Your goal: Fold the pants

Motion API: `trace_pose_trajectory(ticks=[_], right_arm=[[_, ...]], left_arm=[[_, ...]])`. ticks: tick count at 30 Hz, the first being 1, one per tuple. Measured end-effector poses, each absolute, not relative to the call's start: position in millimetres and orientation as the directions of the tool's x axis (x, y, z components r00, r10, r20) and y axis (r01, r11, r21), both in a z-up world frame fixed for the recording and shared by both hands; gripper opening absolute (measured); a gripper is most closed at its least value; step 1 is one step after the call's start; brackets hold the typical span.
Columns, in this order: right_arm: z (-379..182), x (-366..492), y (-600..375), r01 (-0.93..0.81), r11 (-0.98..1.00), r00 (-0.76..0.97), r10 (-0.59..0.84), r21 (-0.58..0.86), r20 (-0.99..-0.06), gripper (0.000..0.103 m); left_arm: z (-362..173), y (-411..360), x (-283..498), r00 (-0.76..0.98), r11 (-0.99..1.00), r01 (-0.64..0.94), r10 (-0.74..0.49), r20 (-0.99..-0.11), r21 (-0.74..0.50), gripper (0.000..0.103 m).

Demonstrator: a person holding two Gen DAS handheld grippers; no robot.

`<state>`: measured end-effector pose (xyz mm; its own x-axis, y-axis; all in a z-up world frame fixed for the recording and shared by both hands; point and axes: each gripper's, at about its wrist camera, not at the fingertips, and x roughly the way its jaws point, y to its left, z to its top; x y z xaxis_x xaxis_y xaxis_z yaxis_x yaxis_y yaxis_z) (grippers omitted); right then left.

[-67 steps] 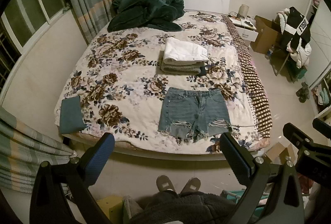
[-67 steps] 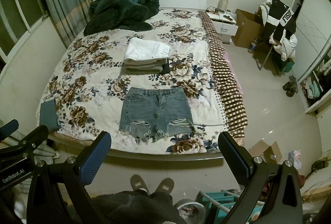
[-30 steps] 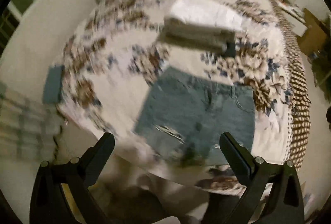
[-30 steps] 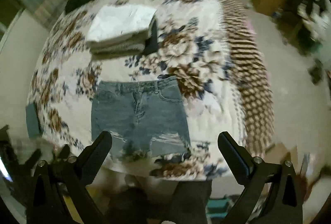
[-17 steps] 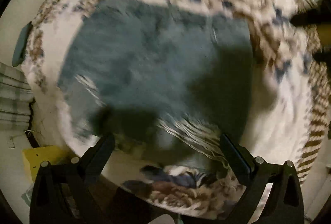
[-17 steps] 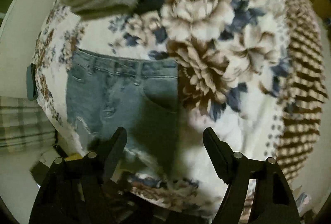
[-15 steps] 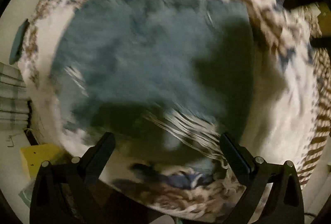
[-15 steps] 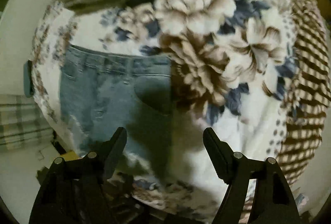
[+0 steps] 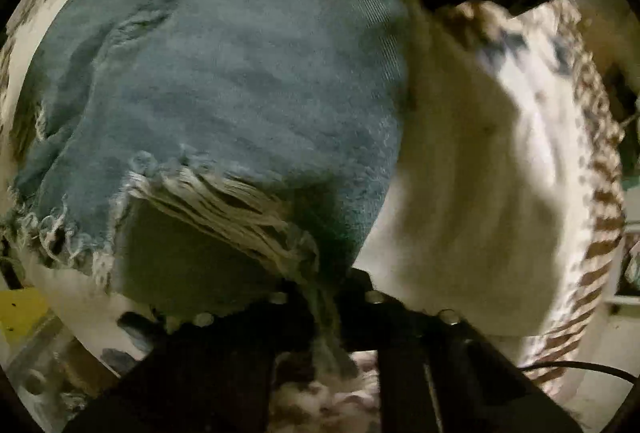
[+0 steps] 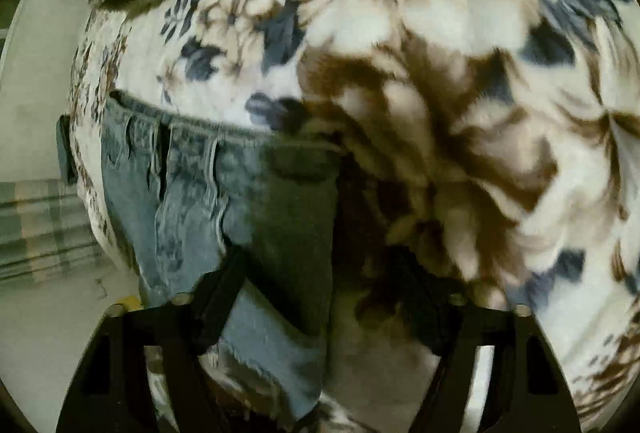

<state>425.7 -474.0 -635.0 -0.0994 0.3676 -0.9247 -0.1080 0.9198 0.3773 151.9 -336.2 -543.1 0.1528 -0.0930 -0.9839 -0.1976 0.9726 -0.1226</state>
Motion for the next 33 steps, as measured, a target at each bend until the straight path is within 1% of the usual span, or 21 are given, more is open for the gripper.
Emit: trace_pose_trajectory(ticks=[1,2,3,4,5,10,13,16,19,21,26,33], right_arm=[[-634,426,-472,-0.117,0.922,-0.084,0.361,0.369,-0.929,0.045],[-633,426,-468,-0.126,0.93,-0.069,0.338,0.345,-0.939,0.029],[-630,427,-467,-0.123,0.935,-0.059,0.328,0.333,-0.943,0.018],[-623,425,-466,-0.115,0.937,-0.035,0.33,0.331,-0.943,0.014],[-616,425,-465,-0.114,0.935,-0.02,0.335,0.335,-0.942,0.007],[-565,417,-446,-0.132,0.933,0.058,0.345,0.335,-0.937,0.004],[-531,411,-425,-0.139,0.937,0.099,0.335,0.32,-0.937,0.004],[-504,411,-398,-0.134,0.941,0.129,0.329,0.312,-0.935,0.003],[-480,416,-368,-0.128,0.944,0.152,0.321,0.303,-0.935,0.003],[-470,422,-343,-0.129,0.945,0.157,0.319,0.301,-0.934,0.003],[-467,443,-258,-0.181,0.945,0.153,0.301,0.273,-0.941,0.003],[-515,471,-154,-0.282,0.94,0.086,0.223,0.191,-0.971,0.003]], left_arm=[[-536,-330,152,0.16,0.971,-0.201,-0.096,-0.982,-0.128,0.004],[-527,-324,152,0.17,0.97,-0.206,-0.093,-0.981,-0.128,0.003],[-517,-316,153,0.182,0.97,-0.209,-0.088,-0.979,-0.126,0.003],[-507,-309,154,0.194,0.968,-0.213,-0.09,-0.977,-0.131,0.003],[-495,-300,155,0.206,0.966,-0.22,-0.092,-0.974,-0.138,0.003],[-444,-249,159,0.27,0.951,-0.258,-0.099,-0.958,-0.171,0.003],[-431,-223,154,0.31,0.939,-0.28,-0.11,-0.944,-0.201,0.002],[-413,-193,166,0.343,0.925,-0.297,-0.127,-0.931,-0.235,0.002],[-407,-169,177,0.374,0.917,-0.315,-0.116,-0.92,-0.243,0.002],[-400,-136,185,0.387,0.911,-0.331,-0.106,-0.916,-0.246,0.002],[-411,-72,202,0.388,0.877,-0.393,-0.112,-0.915,-0.275,0.002],[-467,7,206,0.343,0.787,-0.529,-0.145,-0.928,-0.318,0.002]])
